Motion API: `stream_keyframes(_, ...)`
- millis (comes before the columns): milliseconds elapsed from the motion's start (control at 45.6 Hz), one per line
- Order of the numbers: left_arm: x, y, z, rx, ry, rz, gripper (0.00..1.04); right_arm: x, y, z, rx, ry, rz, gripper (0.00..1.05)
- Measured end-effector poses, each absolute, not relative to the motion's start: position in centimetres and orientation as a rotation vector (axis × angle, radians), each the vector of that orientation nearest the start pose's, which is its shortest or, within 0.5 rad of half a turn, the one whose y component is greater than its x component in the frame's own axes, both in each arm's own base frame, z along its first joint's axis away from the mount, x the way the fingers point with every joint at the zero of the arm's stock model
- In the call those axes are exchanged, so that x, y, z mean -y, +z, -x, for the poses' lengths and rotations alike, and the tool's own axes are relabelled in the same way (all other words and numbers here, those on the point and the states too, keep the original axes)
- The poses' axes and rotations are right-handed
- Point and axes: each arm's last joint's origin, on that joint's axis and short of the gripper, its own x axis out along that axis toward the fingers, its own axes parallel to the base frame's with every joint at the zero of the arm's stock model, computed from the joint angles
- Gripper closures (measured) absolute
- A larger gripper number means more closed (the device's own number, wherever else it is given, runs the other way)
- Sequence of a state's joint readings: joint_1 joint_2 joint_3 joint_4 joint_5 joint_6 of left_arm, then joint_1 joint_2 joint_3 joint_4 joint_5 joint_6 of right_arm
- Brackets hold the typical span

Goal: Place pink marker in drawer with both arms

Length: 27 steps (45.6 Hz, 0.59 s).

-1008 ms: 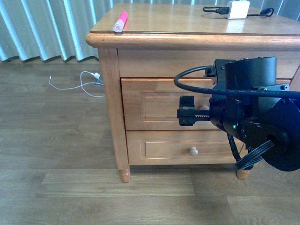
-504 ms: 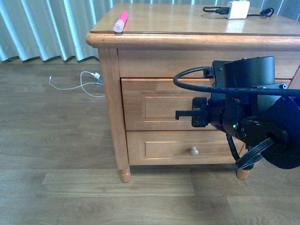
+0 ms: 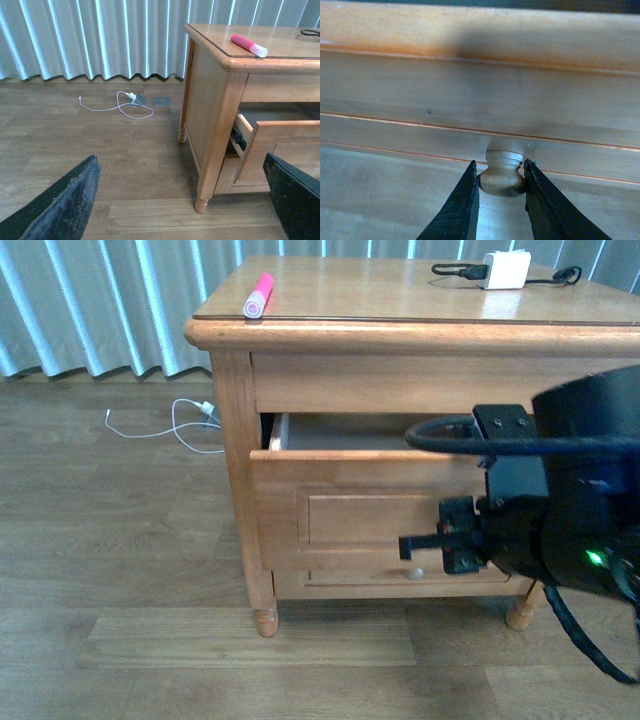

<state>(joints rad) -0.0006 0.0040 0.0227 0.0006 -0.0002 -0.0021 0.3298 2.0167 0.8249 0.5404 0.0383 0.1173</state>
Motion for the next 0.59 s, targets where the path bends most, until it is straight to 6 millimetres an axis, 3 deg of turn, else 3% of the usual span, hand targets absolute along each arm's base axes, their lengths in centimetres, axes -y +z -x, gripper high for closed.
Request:
stream_keyframes(197, 0.0, 17.1, -9.7, 0.019, 0.000, 0.002, 0.06, -10.0, 8.3, -28.8, -0.719, 0.324, 0.031, 0.84)
stream_keyframes(307, 0.0, 17.1, -9.7, 0.019, 0.000, 0.002, 0.06, -9.1, 8.6, -25.0, -0.758, 0.380, 0.033, 0.83)
stream_keyframes(438, 0.0, 17.1, -9.7, 0.019, 0.000, 0.002, 0.06, -8.4, 9.3, -21.7, -0.767, 0.392, 0.010, 0.60)
stream_keyframes(592, 0.0, 17.1, -9.7, 0.019, 0.000, 0.002, 0.06, -7.0, 13.3, -18.1, -0.708, 0.431, -0.086, 0.26)
